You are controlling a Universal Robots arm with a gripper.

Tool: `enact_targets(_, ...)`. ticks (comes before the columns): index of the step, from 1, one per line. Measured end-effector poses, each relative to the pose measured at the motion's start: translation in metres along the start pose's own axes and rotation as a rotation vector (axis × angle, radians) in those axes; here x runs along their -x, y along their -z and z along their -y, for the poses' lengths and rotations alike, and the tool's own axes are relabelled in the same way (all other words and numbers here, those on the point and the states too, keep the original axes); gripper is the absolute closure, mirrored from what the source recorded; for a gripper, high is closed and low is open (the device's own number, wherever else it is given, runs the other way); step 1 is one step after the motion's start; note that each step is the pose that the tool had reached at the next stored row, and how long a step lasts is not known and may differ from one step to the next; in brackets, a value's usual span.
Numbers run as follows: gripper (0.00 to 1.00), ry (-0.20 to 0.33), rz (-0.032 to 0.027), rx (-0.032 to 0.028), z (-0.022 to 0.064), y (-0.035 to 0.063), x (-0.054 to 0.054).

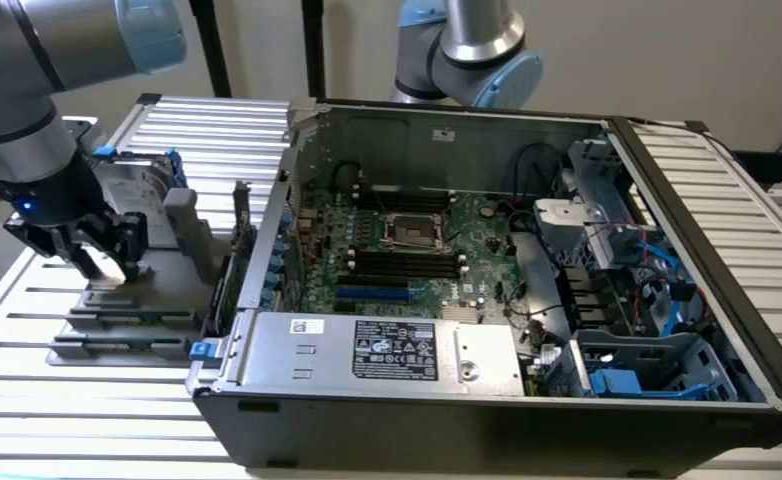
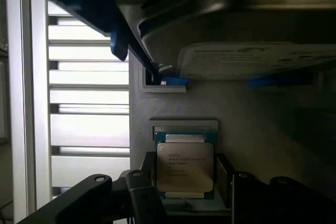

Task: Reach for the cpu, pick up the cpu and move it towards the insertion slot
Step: 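Pick up the cpu and move it towards the insertion slot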

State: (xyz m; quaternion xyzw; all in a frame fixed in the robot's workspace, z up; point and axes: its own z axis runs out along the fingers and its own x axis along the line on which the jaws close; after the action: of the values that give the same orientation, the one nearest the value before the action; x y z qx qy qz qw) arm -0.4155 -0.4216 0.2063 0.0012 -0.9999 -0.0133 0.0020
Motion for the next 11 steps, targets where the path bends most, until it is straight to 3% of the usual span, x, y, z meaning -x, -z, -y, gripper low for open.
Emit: enact_targets(11,0.45,0.0,-0.0001,-0.0001,-0.0012,0.0494,0.004)
